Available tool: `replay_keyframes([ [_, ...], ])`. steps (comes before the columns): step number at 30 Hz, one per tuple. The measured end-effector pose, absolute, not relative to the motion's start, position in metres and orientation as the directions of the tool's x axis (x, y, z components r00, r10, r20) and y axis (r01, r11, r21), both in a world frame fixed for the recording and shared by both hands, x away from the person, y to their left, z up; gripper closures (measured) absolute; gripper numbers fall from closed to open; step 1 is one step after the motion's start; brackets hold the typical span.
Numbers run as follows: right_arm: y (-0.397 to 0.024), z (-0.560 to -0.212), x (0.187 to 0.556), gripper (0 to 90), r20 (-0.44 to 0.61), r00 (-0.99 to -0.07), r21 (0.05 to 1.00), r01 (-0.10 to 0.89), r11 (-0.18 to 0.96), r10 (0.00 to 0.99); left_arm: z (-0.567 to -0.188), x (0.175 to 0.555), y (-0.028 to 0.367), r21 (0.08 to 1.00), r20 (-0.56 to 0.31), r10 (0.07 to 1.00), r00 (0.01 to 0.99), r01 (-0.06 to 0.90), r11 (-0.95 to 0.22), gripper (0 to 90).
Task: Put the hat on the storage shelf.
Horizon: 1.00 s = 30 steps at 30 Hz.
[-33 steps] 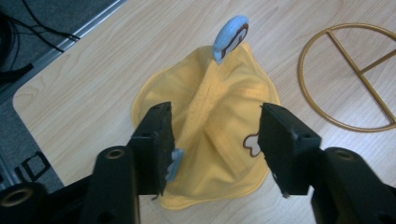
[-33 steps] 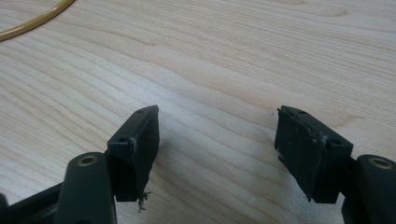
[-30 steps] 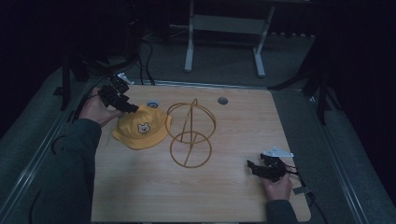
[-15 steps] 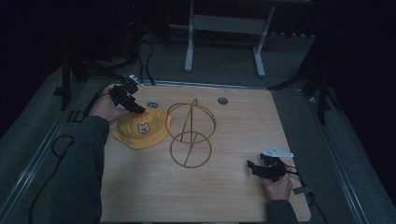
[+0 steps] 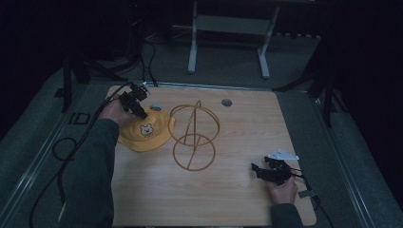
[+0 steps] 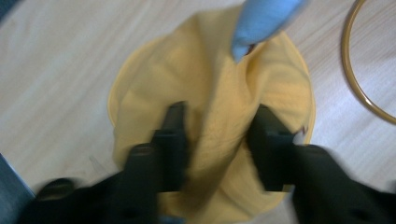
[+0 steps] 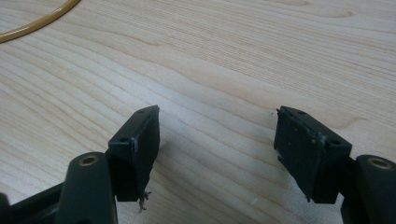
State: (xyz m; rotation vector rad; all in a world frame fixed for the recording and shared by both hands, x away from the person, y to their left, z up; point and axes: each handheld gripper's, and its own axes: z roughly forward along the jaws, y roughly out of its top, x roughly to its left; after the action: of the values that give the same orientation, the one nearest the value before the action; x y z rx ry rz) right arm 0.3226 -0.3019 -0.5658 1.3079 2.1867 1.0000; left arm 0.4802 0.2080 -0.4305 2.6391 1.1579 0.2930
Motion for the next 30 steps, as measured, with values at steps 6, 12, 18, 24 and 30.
replay_keyframes([
  [6,-0.302,-0.566,0.323,30.9,0.021,-0.483,0.748,0.588,0.307,0.876,-0.428,0.476,0.211,0.264,0.093,0.731,0.676,0.691,-0.673,77.4],
  [12,-0.302,-0.566,0.323,30.9,0.020,-0.483,0.748,0.588,0.307,0.875,-0.414,0.468,0.218,0.291,0.088,0.734,0.673,0.688,-0.665,79.0],
  [18,-0.302,-0.566,0.323,30.8,0.021,-0.483,0.748,0.588,0.307,0.875,-0.396,0.459,0.227,0.318,0.073,0.731,0.678,0.679,-0.662,79.0],
  [24,-0.302,-0.566,0.323,30.6,0.021,-0.485,0.748,0.588,0.308,0.874,-0.376,0.449,0.232,0.357,0.068,0.721,0.690,0.658,-0.664,79.0],
  [30,-0.302,-0.566,0.323,30.6,0.022,-0.487,0.748,0.588,0.309,0.873,-0.366,0.443,0.231,0.360,0.085,0.704,0.705,0.637,-0.682,78.9],
])
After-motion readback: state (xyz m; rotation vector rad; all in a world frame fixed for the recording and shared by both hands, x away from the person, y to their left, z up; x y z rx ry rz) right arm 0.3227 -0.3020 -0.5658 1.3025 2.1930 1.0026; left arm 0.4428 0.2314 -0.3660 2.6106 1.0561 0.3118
